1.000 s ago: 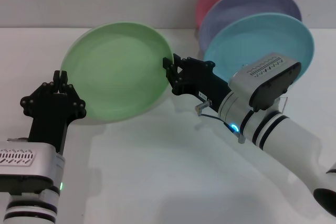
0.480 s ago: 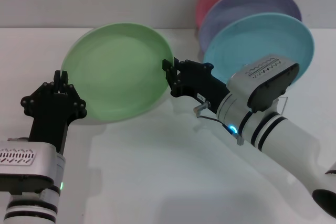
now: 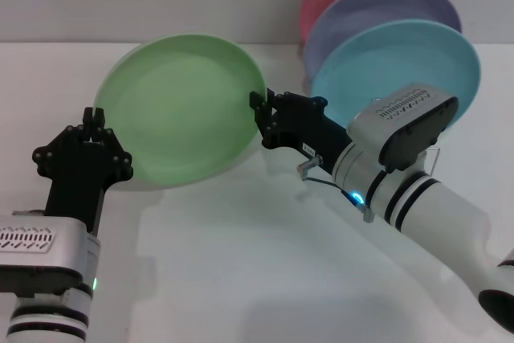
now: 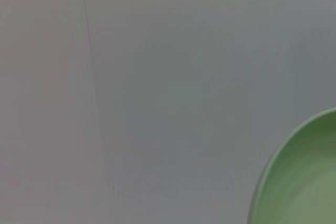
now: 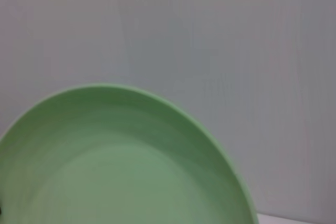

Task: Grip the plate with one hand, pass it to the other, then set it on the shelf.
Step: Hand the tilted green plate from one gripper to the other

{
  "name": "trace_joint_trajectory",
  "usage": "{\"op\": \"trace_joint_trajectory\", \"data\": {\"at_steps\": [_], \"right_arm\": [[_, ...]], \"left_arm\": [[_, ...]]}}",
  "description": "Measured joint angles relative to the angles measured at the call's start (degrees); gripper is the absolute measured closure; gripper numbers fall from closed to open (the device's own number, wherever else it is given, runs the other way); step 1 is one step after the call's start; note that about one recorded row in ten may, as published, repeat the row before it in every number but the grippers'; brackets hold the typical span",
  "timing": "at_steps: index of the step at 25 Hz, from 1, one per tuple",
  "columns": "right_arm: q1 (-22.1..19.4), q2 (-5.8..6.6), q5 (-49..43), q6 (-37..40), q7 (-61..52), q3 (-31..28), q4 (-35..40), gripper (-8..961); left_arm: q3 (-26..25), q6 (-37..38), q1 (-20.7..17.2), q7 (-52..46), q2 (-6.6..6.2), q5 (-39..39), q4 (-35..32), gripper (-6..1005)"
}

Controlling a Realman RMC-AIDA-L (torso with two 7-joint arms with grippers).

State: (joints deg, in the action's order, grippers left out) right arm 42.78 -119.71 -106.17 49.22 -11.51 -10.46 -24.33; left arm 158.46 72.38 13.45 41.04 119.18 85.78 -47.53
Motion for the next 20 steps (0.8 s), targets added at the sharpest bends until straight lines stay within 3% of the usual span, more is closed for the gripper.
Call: {"op": "trace_joint_trajectory", "data": {"at_steps": [20], "right_arm": [[0.2, 0.0, 0.0, -0.5, 1.3, -0.2, 0.3, 847]], "left_arm": [[0.1, -0.2, 0.3, -0.1, 0.0, 0.0, 0.0, 918]]}}
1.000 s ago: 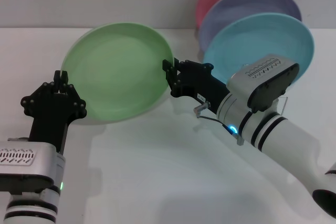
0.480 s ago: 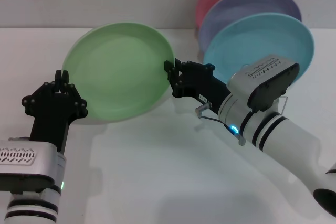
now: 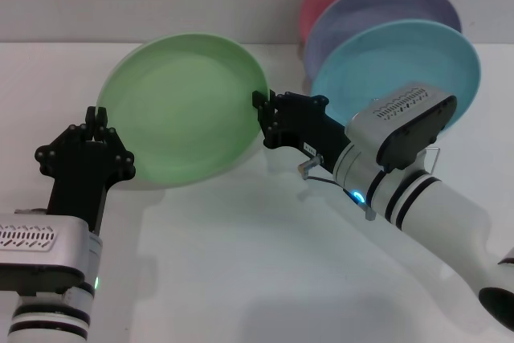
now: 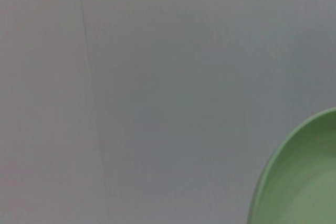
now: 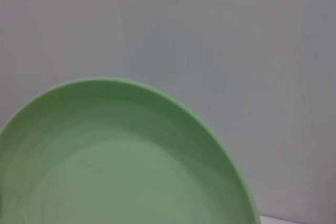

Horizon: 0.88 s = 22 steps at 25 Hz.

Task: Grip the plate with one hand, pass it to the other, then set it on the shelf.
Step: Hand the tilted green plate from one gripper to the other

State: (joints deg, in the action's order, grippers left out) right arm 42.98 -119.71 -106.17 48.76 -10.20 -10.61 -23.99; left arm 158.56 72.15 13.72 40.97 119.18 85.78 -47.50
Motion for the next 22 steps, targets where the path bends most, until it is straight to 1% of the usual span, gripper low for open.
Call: {"op": "trace_joint_trajectory", "data": {"at_steps": [6, 22], "right_arm": [[0.0, 0.0, 0.0, 0.0, 0.0, -0.4, 0.0, 873], [0.0, 0.0, 0.0, -0.1, 0.1, -0.6, -0.2, 902]], "left_arm": [[0.0, -0.1, 0.0, 0.0, 0.0, 0.1, 0.0, 917], [0.0, -0.4, 0.1, -0.1, 0.0, 0.3, 0.0, 915]]}}
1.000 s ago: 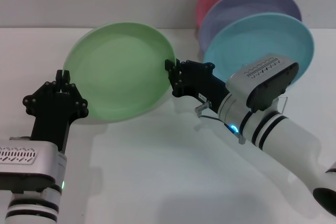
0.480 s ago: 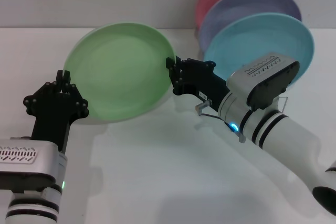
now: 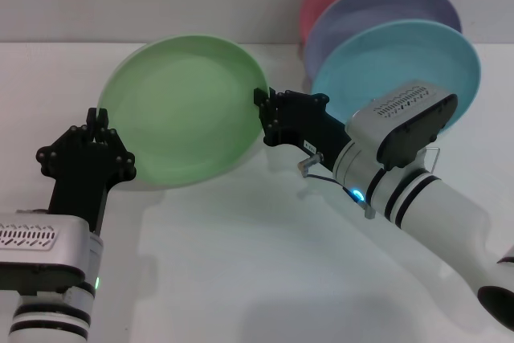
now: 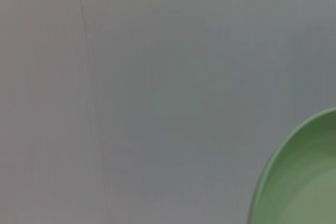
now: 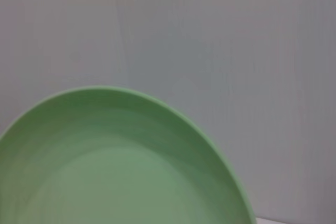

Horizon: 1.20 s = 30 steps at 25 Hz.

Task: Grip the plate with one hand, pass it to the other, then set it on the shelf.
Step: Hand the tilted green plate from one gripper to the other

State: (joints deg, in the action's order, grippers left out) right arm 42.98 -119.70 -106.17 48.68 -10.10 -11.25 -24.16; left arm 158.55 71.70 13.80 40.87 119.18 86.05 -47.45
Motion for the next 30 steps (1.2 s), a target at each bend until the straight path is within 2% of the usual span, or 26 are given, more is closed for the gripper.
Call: {"op": "trace_joint_trajectory", "data": {"at_steps": [24, 29, 30], "right_arm": [[-0.3, 0.0, 0.0, 0.0, 0.0, -0.5, 0.2, 920], [-0.4, 0.0, 0.0, 0.0, 0.0, -0.8, 0.4, 921], [-0.4, 0.0, 0.0, 0.0, 0.0, -0.8, 0.5, 921]], "left_arm": [[-0.1, 0.0, -0.3, -0.6, -0.05, -0.6, 0.4, 911], [-0.5, 0.9, -1.1, -2.5, -0.12, -3.2, 0.4, 910], [-0.6, 1.5, -1.4, -3.4, -0.16, -3.7, 0.4, 868]]}}
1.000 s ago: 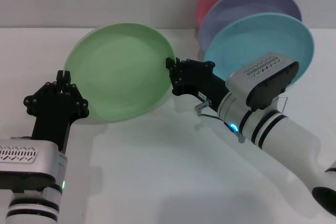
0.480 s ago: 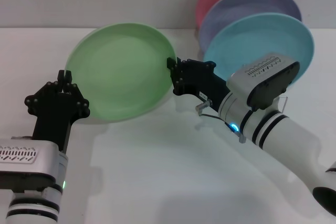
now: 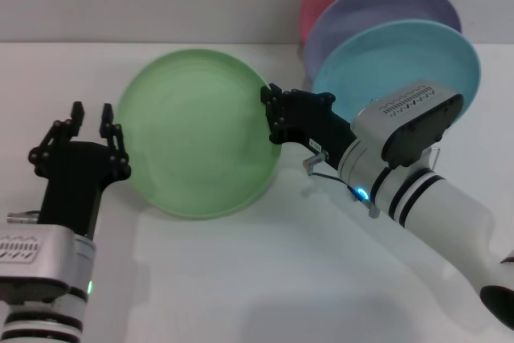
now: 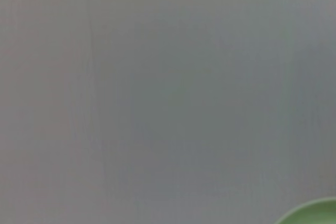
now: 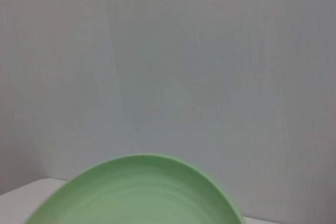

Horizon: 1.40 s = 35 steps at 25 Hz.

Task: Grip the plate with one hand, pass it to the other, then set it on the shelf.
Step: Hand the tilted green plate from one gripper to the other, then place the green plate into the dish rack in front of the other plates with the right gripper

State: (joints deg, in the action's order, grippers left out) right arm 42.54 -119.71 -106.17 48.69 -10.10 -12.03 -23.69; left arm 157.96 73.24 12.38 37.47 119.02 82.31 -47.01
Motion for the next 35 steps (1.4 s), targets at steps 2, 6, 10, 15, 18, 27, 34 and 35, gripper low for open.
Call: {"op": "trace_joint_trajectory", "data": {"at_steps": [2, 6, 10, 15, 18, 27, 34, 35], "right_arm": [[0.0, 0.0, 0.0, 0.0, 0.0, 0.0, 0.1, 921], [0.1, 0.0, 0.0, 0.3, 0.0, 0.0, 0.3, 924], [0.2, 0.0, -1.1, 1.0, 0.0, 0.0, 0.7, 929], [-0.9, 0.0, -2.8, 6.4, 3.5, -0.4, 0.8, 930], [-2.2, 0.2, -3.1, 12.0, 7.3, -1.0, 0.2, 930], [-7.8, 1.79, -9.1, 36.7, 8.2, -1.8, 4.7, 929], [-10.9, 3.7, -8.9, 51.1, 5.9, -6.3, 16.5, 930], [-11.0, 3.73, -8.8, 52.9, 4.5, -7.3, 19.6, 930]], "left_arm": [[0.0, 1.5, -0.5, -1.5, -0.1, -0.6, 0.0, 785], [-0.4, 5.0, -1.3, -4.1, -0.29, -1.1, 0.3, 697], [-2.1, 7.5, -1.9, -8.5, -0.43, -1.2, 1.7, 695], [-6.0, 7.9, -2.2, -18.6, -0.78, -1.2, 5.4, 694], [-7.5, 7.6, -2.0, -24.4, -0.99, -1.3, 7.5, 694], [-10.7, 2.1, -0.1, -32.3, -1.08, -1.7, 10.4, 695], [-14.4, -5.7, 0.1, -36.5, -1.07, -6.4, 10.5, 695], [-14.8, -6.9, 0.1, -37.6, -1.08, -6.9, 10.4, 695]]}}
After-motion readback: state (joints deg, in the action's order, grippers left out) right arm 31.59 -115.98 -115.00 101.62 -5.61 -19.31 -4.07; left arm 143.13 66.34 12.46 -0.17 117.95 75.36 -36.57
